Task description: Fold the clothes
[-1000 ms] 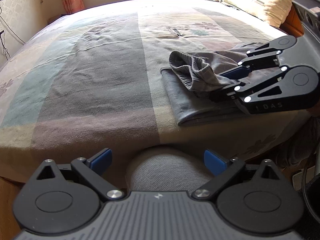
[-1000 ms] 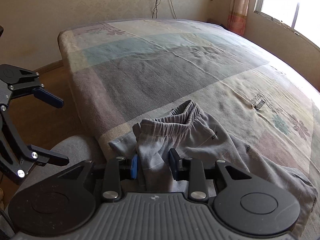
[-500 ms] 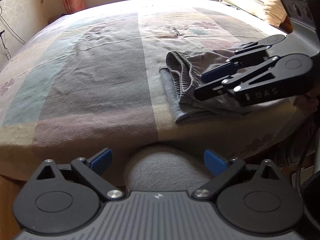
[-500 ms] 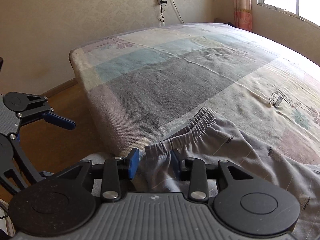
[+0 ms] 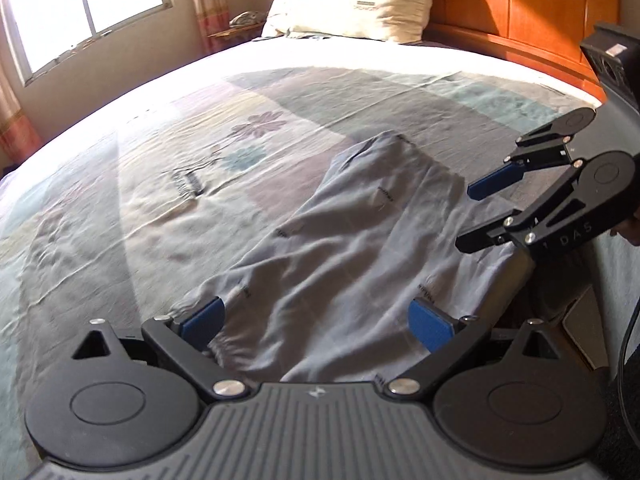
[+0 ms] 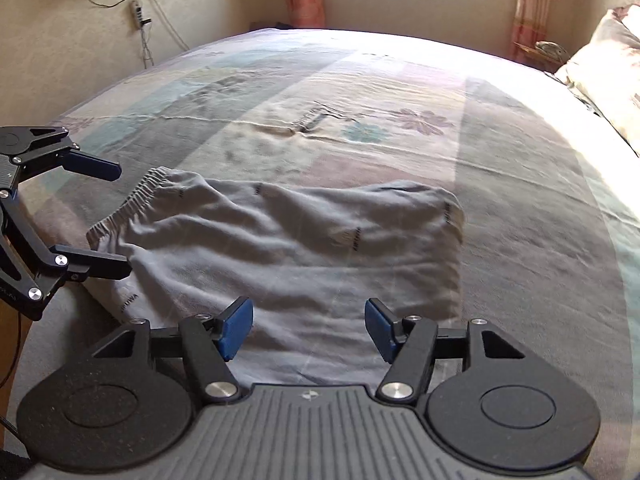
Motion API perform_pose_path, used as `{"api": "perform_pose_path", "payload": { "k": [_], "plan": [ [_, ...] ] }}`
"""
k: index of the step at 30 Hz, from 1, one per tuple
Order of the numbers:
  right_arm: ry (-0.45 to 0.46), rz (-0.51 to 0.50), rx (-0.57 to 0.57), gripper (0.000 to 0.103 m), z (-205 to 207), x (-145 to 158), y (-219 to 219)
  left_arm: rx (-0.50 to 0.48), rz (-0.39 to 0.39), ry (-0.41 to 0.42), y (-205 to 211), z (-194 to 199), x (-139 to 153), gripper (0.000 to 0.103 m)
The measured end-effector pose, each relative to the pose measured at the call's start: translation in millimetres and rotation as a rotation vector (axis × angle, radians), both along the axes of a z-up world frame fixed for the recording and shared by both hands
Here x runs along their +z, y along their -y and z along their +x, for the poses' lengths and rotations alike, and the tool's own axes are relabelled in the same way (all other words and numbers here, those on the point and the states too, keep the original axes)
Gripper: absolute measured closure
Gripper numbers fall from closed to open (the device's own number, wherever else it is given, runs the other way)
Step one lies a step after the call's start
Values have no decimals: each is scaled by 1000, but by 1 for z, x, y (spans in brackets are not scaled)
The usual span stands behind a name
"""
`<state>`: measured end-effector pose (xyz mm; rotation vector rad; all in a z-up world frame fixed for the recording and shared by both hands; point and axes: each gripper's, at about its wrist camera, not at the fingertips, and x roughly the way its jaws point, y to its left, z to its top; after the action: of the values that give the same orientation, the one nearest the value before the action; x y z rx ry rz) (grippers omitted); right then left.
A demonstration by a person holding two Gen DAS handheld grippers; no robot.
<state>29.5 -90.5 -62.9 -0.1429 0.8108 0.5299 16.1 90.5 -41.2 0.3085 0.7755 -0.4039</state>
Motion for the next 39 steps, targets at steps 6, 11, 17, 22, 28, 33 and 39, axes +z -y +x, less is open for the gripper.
{"api": "perform_pose_path", "payload": {
  "k": [6, 11, 17, 22, 28, 33, 39],
  "plan": [
    [-17, 14, -81, 29, -2, -8, 32, 56, 35, -93, -3, 33, -35, 5],
    [-31, 26, -148, 29, -3, -15, 58, 111, 52, -123, -37, 5, -35, 5],
    [-11, 5, -225, 29, -6, -17, 87, 139, 106, -92, -42, -23, -17, 4],
    [65, -71, -282, 24, -11, -8, 105, 68, 48, -57, -15, -18, -5, 4],
    [142, -208, -118, 16, -36, -12, 89, 118, 101, -149, 9, 11, -36, 4],
    [253, -450, 69, 16, -57, -35, 59, 194, 71, -193, 6, 15, -36, 4],
    [412, -595, 252, 16, -67, -47, 31, 241, 42, -234, 1, 20, -38, 4]
  ]
}}
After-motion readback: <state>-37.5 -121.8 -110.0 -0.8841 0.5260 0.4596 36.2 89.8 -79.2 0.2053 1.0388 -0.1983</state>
